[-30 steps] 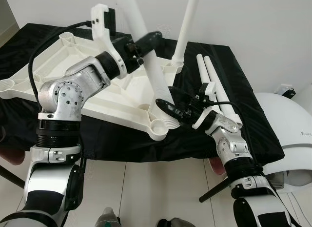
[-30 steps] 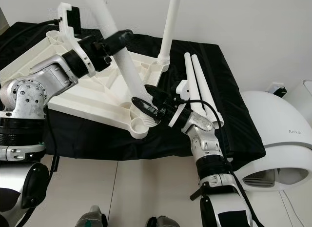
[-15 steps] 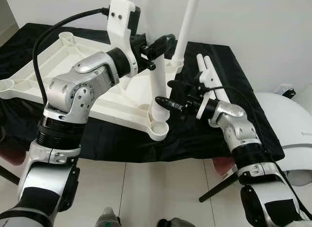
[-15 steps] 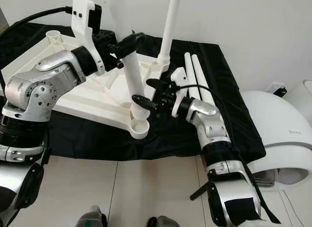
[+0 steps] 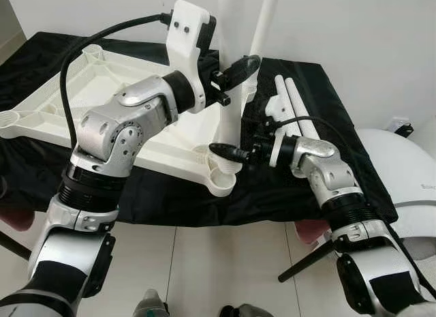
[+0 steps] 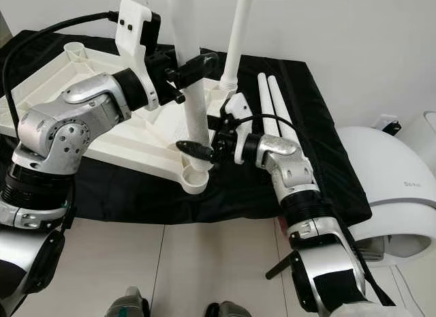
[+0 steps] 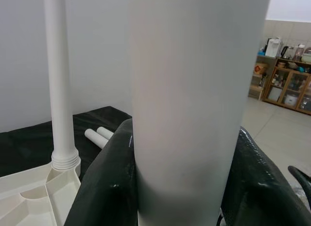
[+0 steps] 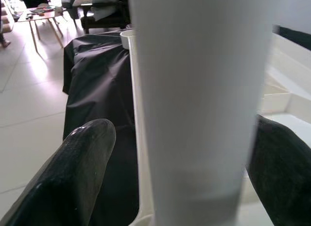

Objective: Building children table

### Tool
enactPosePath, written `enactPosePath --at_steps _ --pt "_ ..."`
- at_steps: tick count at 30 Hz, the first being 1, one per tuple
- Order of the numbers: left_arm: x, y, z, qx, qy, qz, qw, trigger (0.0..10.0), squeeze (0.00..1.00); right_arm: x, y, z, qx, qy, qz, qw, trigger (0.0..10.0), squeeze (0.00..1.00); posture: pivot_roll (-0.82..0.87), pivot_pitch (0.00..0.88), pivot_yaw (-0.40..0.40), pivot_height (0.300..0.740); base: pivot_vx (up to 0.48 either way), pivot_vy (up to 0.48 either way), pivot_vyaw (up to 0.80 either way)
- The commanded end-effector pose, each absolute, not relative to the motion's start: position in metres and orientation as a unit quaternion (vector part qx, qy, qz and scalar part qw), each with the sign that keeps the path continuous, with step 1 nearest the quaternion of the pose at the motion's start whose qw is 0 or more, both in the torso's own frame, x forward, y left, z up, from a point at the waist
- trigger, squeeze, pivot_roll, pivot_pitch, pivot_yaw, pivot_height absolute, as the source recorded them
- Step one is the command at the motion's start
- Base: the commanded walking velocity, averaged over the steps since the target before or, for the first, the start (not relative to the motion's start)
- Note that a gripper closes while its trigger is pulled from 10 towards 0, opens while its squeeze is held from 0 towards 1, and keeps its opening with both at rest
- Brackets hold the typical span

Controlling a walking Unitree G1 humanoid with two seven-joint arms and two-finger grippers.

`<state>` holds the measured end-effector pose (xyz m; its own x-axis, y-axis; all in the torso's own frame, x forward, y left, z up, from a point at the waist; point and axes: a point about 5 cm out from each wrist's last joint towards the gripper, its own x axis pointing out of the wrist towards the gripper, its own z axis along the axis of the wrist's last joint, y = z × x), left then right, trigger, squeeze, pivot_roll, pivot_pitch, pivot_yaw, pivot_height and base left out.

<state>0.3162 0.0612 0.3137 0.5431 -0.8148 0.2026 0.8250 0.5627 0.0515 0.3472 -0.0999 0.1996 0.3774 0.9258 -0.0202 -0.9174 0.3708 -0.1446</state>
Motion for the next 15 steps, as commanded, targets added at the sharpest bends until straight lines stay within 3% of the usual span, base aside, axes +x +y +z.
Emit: enactPosePath --at_steps 1,8,9,11,12,13,14,15 --pt "0.302 0.05 0.322 -0.003 -0.126 -0.563 0.817 10.0 0.0 0.346 -0.098 0.197 -0.072 -0.02 0.561 0.824 10.0 0.0 0.06 0.0 -0.076 0.74 0.0 0.0 0.0" --pt "0.302 0.05 0.323 0.002 -0.126 -0.564 0.816 10.0 0.0 0.349 -0.102 0.199 -0.072 -0.01 0.557 0.827 10.0 0.0 0.06 0.0 -0.076 0.74 0.0 0.0 0.0" --pt "0.301 0.05 0.322 0.001 -0.126 -0.564 0.816 10.0 0.0 0.35 -0.103 0.199 -0.074 -0.009 0.554 0.829 6.0 0.0 0.06 0.0 -0.076 0.74 0.0 0.0 0.0" --pt "0.301 0.05 0.322 0.0 -0.125 -0.565 0.816 10.0 0.0 0.35 -0.104 0.199 -0.075 -0.009 0.552 0.831 6.0 0.0 0.06 0.0 -0.076 0.74 0.0 0.0 0.0" --pt "0.302 0.051 0.323 0.0 -0.125 -0.565 0.816 10.0 0.0 0.352 -0.107 0.2 -0.076 -0.008 0.546 0.834 3.1 0.0 0.06 0.002 -0.075 0.74 0.0 0.0 0.0" --pt "0.302 0.051 0.323 0.0 -0.125 -0.565 0.816 10.0 0.0 0.352 -0.107 0.2 -0.076 -0.008 0.546 0.834 3.1 0.0 0.06 0.002 -0.075 0.74 0.0 0.0 0.0" --pt "0.302 0.051 0.323 0.001 -0.125 -0.565 0.815 10.0 0.0 0.352 -0.109 0.202 -0.076 -0.011 0.542 0.837 3.9 0.0 0.06 0.007 -0.074 0.74 0.0 0.0 0.0" --pt "0.302 0.051 0.323 0.002 -0.124 -0.564 0.816 10.0 0.0 0.353 -0.111 0.204 -0.077 -0.016 0.539 0.839 0.0 0.0 0.06 0.008 -0.073 0.74 0.0 0.0 0.0"
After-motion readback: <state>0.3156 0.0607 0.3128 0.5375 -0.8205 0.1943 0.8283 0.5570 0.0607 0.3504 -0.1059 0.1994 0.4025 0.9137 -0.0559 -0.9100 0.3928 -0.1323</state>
